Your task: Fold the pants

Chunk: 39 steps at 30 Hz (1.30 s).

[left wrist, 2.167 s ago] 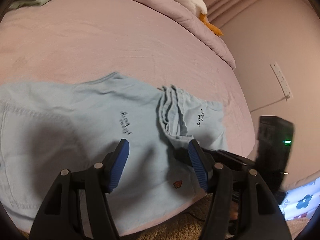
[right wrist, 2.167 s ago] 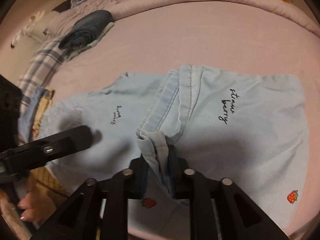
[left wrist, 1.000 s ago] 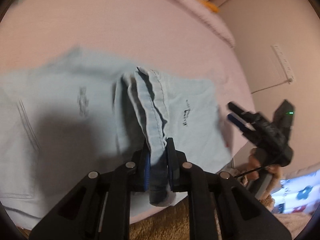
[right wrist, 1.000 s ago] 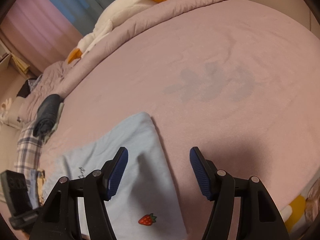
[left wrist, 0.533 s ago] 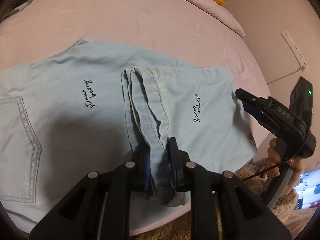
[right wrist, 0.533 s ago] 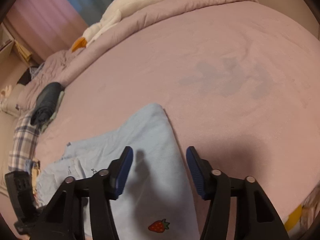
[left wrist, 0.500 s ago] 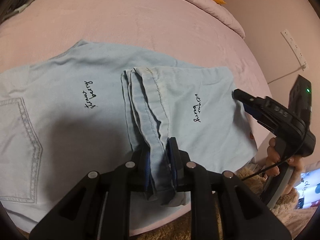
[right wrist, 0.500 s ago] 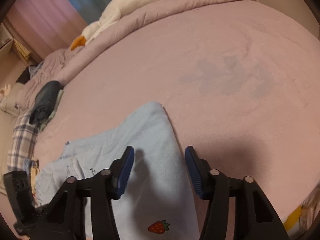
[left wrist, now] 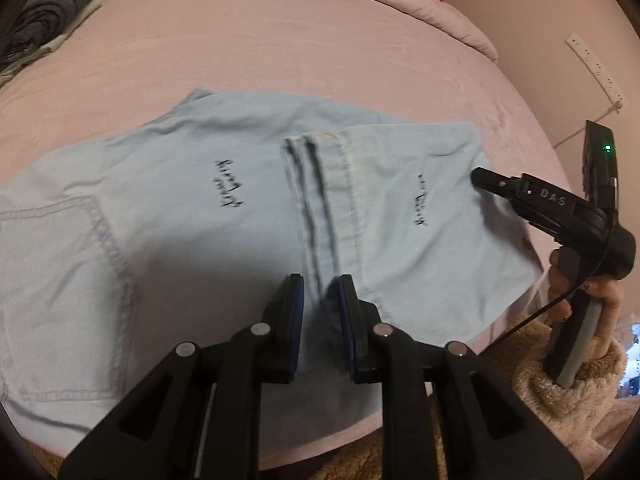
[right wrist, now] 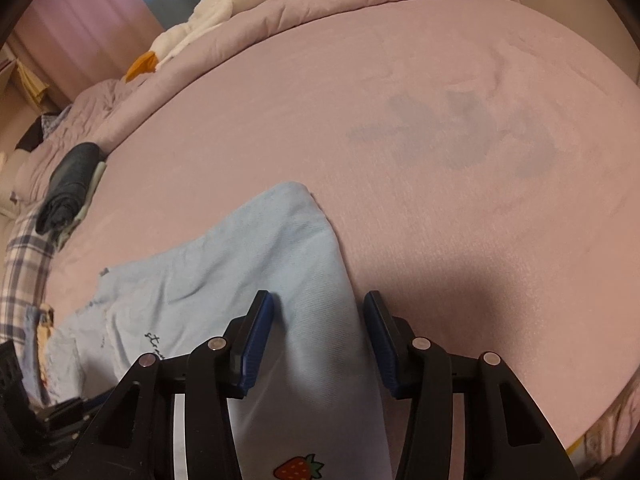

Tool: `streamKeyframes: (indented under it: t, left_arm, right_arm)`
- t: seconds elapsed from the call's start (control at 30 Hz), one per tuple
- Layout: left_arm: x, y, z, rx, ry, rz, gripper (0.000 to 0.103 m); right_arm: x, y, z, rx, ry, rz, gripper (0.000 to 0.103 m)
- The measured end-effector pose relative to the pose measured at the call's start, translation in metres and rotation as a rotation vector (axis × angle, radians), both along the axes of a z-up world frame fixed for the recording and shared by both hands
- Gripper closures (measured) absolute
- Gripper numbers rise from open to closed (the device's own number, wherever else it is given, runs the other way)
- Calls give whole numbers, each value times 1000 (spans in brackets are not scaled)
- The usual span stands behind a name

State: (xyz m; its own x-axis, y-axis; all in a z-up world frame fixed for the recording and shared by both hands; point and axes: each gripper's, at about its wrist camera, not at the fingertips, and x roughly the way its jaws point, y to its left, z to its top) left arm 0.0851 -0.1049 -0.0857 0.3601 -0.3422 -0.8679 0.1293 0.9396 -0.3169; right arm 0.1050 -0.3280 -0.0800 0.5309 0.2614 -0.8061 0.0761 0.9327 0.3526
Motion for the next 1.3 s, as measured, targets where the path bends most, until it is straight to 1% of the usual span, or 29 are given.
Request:
streamKeyframes:
  t: [0.13,0.27,0.53,0.57,0.6,0.7,0.87,0.97,1.03,1.17,1.3]
  left_arm:
    - [-3,11,-2,-52,16,24,84]
    - [-6,11,-2,-55,12,28,83]
    - [-10,15,-1,-85,31,35,84]
    - [-11,16,0,-84,31,34,84]
    - [-12,16,0,-83,31,34,87]
    - [-15,18,1,-84,40,28,87]
    - [-21,27,3,-112,56,32,87]
    - [-24,32,7,-102,51,46,87]
    - [-27,36,11,-101,38,57,84]
    - [-32,47,18,-120,0,84,74]
    - [-33,57,24,-137,-30,101,65]
  right_arm:
    - [-7,4,1,-27,0,-6,54]
    - [-19,5,0,-43,-7,-11,54]
    - [-39,1,0,-23,-3,-30,54]
    - [-41,1,-1,-21,-2,-33,54]
    - [-45,0,-1,-19,-2,-37,54]
    - [-50,2,-1,-22,0,-47,54]
    - [-56,3,1,-30,8,-68,54]
    - [-57,4,-1,-37,10,-75,54]
    - [-55,5,-2,-41,13,-75,54]
    - [-55,6,-3,-35,14,-84,52]
    - [-54,14,-3,-74,19,-91,49]
